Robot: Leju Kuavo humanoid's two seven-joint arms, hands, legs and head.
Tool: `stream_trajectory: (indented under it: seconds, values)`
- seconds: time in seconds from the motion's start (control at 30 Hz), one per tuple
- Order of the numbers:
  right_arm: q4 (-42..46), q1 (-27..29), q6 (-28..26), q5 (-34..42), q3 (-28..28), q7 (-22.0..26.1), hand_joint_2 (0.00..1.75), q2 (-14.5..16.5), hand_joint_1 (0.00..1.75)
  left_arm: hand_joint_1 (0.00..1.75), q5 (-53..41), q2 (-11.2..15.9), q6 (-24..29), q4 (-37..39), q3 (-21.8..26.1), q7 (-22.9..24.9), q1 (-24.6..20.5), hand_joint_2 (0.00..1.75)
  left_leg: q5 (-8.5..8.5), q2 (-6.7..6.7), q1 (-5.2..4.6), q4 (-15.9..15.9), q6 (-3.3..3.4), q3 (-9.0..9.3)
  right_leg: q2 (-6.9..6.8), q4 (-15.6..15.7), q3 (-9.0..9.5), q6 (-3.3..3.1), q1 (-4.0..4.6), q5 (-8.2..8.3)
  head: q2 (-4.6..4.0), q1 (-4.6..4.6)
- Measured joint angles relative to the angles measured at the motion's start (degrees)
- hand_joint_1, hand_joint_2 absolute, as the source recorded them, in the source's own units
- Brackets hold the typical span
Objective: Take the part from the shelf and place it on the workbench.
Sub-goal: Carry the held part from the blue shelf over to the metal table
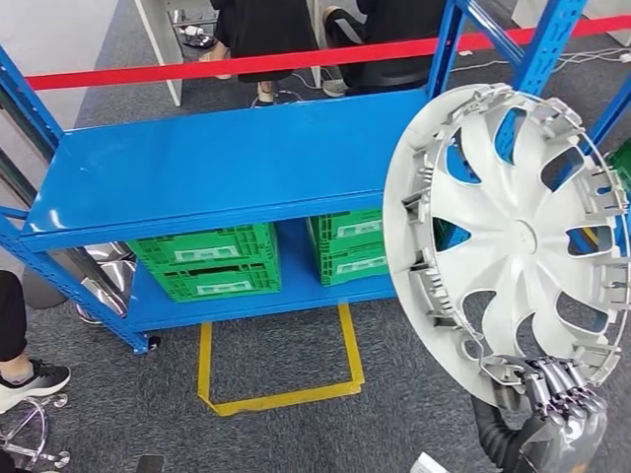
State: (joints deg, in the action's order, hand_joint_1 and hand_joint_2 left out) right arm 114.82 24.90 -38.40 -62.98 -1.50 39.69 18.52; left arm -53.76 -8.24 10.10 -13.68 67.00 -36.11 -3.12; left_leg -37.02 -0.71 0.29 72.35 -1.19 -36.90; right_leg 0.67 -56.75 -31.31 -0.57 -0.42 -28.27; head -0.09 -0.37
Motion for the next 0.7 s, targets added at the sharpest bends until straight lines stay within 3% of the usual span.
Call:
stream_trajectory:
  seconds: [0.03,0.07,0.13,0.2,0.23,0.3,0.33,0.37,0.4,0.47,0.5,0.53,0.57,0.6,0.63,0.67,0.7]
  values:
    - [0.31,0.32,0.0,0.03,-0.23,0.0,1.75,0.03,1.75,0.0,-0.14,0.0,-0.01,0.0,-0.02,0.0,0.02,1.75,0.33,0.16,-0.04,1.23,0.22,0.55,0.67,-0.18,-0.83,-0.03,0.17,0.69,0.0,0.01]
    - [0.58,0.59,0.0,0.03,-0.44,0.0,1.75,0.05,1.75,0.0,-0.24,0.0,-0.02,0.0,-0.05,0.01,0.01,1.75,1.7,0.32,-0.12,0.29,0.57,2.0,1.33,-0.37,-1.75,-0.03,0.35,1.3,0.01,0.01]
    - [1.11,1.04,0.0,0.03,-0.84,0.01,1.75,0.1,1.75,0.0,-0.26,0.11,-0.02,-0.01,-0.17,0.02,-0.01,1.75,4.41,2.12,-0.43,-7.05,1.99,7.19,2.67,-0.67,-3.34,0.07,0.58,2.48,0.0,0.03]
    - [1.63,1.24,0.0,0.03,-1.2,0.02,1.75,0.24,1.75,0.0,-0.31,0.27,-0.03,-0.01,-0.32,0.02,0.01,1.75,4.88,4.63,-0.69,-14.8,3.11,11.69,3.84,-0.73,-4.36,0.45,0.61,3.75,0.0,0.06]
    - [1.83,1.27,0.0,0.03,-1.36,0.03,1.75,0.32,1.75,0.0,-0.33,0.34,-0.02,-0.01,-0.37,0.02,0.0,1.75,4.67,5.33,-0.82,-16.68,3.32,12.61,4.38,-0.6,-4.67,0.77,0.45,4.42,0.01,0.06]
    - [2.16,1.49,0.0,0.07,-1.65,0.05,1.75,0.51,1.75,0.0,-0.39,0.23,-0.02,0.0,-0.43,0.04,-0.06,1.75,5.64,4.53,-0.9,-17.45,3.14,12.35,5.24,-0.24,-5.17,1.44,0.19,5.58,0.0,0.0]
    - [2.36,1.73,0.0,0.23,-1.84,0.07,1.75,0.58,1.75,0.0,-0.51,0.19,-0.02,0.0,-0.44,0.1,-0.11,1.75,6.37,3.81,-0.78,-17.75,3.31,11.87,4.78,-0.44,-5.63,1.68,0.17,5.12,-0.01,0.04]
    - [2.59,1.96,0.0,0.53,-2.11,0.08,1.75,0.65,1.75,0.0,-0.67,0.17,-0.03,0.0,-0.46,0.23,-0.12,1.75,7.18,2.98,-0.63,-18.01,3.5,11.19,3.78,-1.42,-6.31,1.9,0.2,3.53,-0.01,0.26]
    - [2.82,2.19,0.0,0.93,-2.42,0.09,1.75,0.71,1.75,0.0,-0.87,0.15,-0.03,0.0,-0.47,0.42,-0.05,1.75,7.98,2.07,-0.45,-18.21,3.65,10.39,2.38,-3.46,-7.19,2.11,0.17,0.86,0.0,0.51]
    - [3.29,2.61,0.0,2.16,-3.37,0.11,1.75,0.77,1.75,0.0,-1.42,0.24,-0.01,0.0,-0.47,0.78,0.29,1.75,9.24,0.29,-0.47,-18.02,3.7,8.66,0.22,-10.46,-8.92,2.81,-0.14,-5.1,0.01,0.91]
    - [3.5,2.9,0.0,2.74,-3.94,0.05,1.75,0.78,1.75,0.0,-1.69,0.24,0.02,0.0,-0.47,0.91,0.44,1.75,9.84,-0.65,-0.45,-17.83,3.58,7.71,-0.18,-14.03,-9.32,3.23,-0.37,-6.4,0.01,0.92]
    - [3.73,3.2,0.0,3.3,-4.65,-0.14,1.75,0.78,1.75,0.0,-1.95,0.22,0.07,0.0,-0.47,0.98,0.53,1.75,10.43,-1.59,-0.38,-17.54,3.43,6.65,-0.37,-16.54,-9.08,3.68,-0.63,-6.13,0.01,0.9]
    - [3.9,3.46,0.0,3.7,-5.34,-0.46,1.75,0.79,1.75,0.0,-2.16,0.2,0.12,0.0,-0.47,1.07,0.53,1.75,10.96,-2.48,-0.28,-17.14,3.22,5.55,-0.55,-17.27,-8.01,4.08,-0.89,-4.54,0.0,0.92]
    - [4.06,3.72,0.0,4.01,-6.04,-0.82,1.75,0.79,1.75,0.0,-2.32,0.18,0.15,0.0,-0.47,1.14,0.5,1.75,11.4,-3.29,-0.15,-16.62,2.91,4.41,-0.99,-16.05,-5.94,4.49,-1.17,-2.67,0.0,0.91]
    - [4.23,3.96,0.0,4.3,-6.73,-1.18,1.75,0.8,1.75,0.0,-2.47,0.22,0.17,-0.01,-0.47,1.19,0.46,1.75,11.78,-4.0,-0.1,-15.96,2.55,3.44,-2.03,-12.97,-2.8,4.88,-1.46,-1.65,0.0,0.94]
    - [4.43,4.1,0.0,4.5,-7.3,-1.43,1.75,0.81,1.75,0.0,-2.6,0.23,0.17,-0.02,-0.47,1.23,0.44,1.75,12.05,-4.62,-0.09,-15.2,2.15,2.58,-3.21,-8.47,1.0,5.12,-1.63,-1.84,0.0,1.01]
    - [4.66,4.22,0.0,4.64,-7.79,-1.57,1.75,0.85,1.75,0.0,-2.7,0.28,0.17,-0.04,-0.47,1.26,0.43,1.75,12.36,-5.18,-0.13,-14.56,1.7,1.94,-4.17,-4.13,4.17,4.97,-1.64,-3.04,0.01,1.01]
